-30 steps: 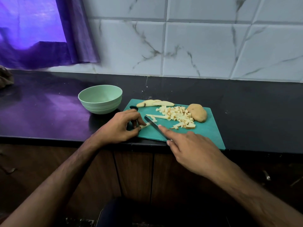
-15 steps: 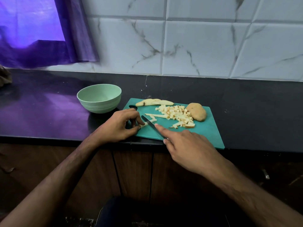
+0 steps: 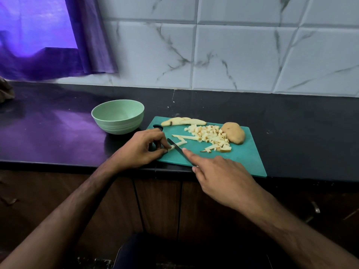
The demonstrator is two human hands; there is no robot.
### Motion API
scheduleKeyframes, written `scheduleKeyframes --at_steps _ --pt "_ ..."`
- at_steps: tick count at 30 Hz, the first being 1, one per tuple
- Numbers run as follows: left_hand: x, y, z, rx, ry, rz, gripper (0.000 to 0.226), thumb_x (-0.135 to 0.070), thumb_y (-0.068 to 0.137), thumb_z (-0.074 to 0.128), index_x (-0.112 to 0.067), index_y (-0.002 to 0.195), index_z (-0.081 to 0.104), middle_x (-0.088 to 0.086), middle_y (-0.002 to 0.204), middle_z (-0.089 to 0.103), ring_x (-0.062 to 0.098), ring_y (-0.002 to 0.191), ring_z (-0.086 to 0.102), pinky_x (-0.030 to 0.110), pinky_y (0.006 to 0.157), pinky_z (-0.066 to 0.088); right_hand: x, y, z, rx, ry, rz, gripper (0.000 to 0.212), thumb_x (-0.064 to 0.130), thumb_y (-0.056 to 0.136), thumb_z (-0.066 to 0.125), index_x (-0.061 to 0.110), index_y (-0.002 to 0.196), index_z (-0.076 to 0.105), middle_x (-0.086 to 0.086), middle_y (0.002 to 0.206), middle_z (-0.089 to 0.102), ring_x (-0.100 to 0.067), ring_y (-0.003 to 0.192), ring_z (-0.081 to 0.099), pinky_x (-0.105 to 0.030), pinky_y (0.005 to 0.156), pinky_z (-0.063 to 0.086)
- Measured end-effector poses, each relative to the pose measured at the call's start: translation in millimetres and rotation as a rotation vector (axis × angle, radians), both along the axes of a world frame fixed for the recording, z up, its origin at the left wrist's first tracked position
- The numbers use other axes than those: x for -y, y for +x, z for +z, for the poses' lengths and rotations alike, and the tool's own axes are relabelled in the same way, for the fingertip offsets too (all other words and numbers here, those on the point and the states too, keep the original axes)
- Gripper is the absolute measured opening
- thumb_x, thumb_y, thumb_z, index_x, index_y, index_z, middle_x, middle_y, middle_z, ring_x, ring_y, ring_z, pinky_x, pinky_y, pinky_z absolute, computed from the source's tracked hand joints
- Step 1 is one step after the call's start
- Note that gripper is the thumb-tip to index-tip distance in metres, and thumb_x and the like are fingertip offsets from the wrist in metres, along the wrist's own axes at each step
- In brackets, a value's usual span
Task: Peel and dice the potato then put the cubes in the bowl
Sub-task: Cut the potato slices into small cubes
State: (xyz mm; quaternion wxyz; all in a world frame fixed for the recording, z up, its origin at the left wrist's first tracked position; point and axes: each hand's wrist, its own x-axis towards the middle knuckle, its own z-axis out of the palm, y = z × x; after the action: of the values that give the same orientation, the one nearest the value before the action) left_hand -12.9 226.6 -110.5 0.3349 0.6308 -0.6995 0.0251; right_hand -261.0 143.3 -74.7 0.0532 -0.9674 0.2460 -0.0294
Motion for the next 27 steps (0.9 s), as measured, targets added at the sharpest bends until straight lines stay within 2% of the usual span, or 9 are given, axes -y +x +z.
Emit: scheduleKeyframes --at_steps 4,8,14,21,25,27 --pt "-0.4 -1.8 0.2 0.006 -0.012 0.011 0.012 -0.009 0.086 0.08 -0.017 0.091 0.073 -0.004 0.087 0.067 0.013 0.076 0.063 0.031 0.063 0.05 4.0 15.1 -2.9 0.008 -0.007 -0.004 0.054 0.039 0.11 0.029 0.045 0.16 0.009 0.01 0.077 0.047 -0.005 0.068 0.044 -0.032 0.063 0.038" --pt "-0.6 -1.4 -0.2 0.01 -0.013 0.015 0.011 -0.011 0.087 0.079 -0.017 0.091 0.072 -0.003 0.087 0.066 0.014 0.077 0.062 0.035 0.063 0.05 10.1 20.5 8.2 0.02 0.017 0.009 0.052 0.037 0.111 0.031 0.044 0.16 0.015 0.009 0.074 0.048 -0.005 0.063 0.045 -0.028 0.055 0.033" --pt "0.0 -0.7 -0.6 0.015 -0.009 0.014 0.01 -0.012 0.087 0.079 -0.018 0.092 0.072 -0.006 0.087 0.066 0.013 0.079 0.063 0.032 0.064 0.05 -1.3 2.8 2.8 0.02 0.01 0.01 0.054 0.04 0.11 0.029 0.047 0.159 0.006 0.01 0.076 0.044 -0.005 0.066 0.041 -0.032 0.067 0.039" --pt "-0.7 -1.8 -1.1 0.006 -0.009 0.022 0.011 -0.011 0.087 0.079 -0.016 0.093 0.073 -0.003 0.089 0.069 0.014 0.079 0.064 0.027 0.064 0.05 4.5 25.6 -1.0 0.02 -0.003 0.011 0.052 0.038 0.11 0.031 0.044 0.16 0.015 0.007 0.077 0.049 -0.006 0.066 0.046 -0.033 0.064 0.042" --pt "-0.6 -1.6 -2.3 -0.018 -0.013 0.059 0.012 -0.013 0.086 0.081 -0.017 0.091 0.071 -0.008 0.086 0.067 0.012 0.079 0.064 0.015 0.064 0.043 10.6 22.0 10.2 0.029 -0.004 0.01 0.051 0.038 0.111 0.03 0.045 0.159 0.016 0.007 0.075 0.048 -0.006 0.062 0.044 -0.028 0.053 0.032" --pt "0.4 -2.4 -3.2 -0.019 -0.023 0.072 0.012 -0.014 0.085 0.081 -0.017 0.09 0.071 -0.013 0.083 0.066 0.008 0.077 0.063 0.01 0.063 0.04 8.8 11.5 11.2 0.049 -0.001 0.016 0.052 0.039 0.11 0.03 0.046 0.159 0.013 0.008 0.074 0.047 -0.005 0.062 0.044 -0.027 0.054 0.032"
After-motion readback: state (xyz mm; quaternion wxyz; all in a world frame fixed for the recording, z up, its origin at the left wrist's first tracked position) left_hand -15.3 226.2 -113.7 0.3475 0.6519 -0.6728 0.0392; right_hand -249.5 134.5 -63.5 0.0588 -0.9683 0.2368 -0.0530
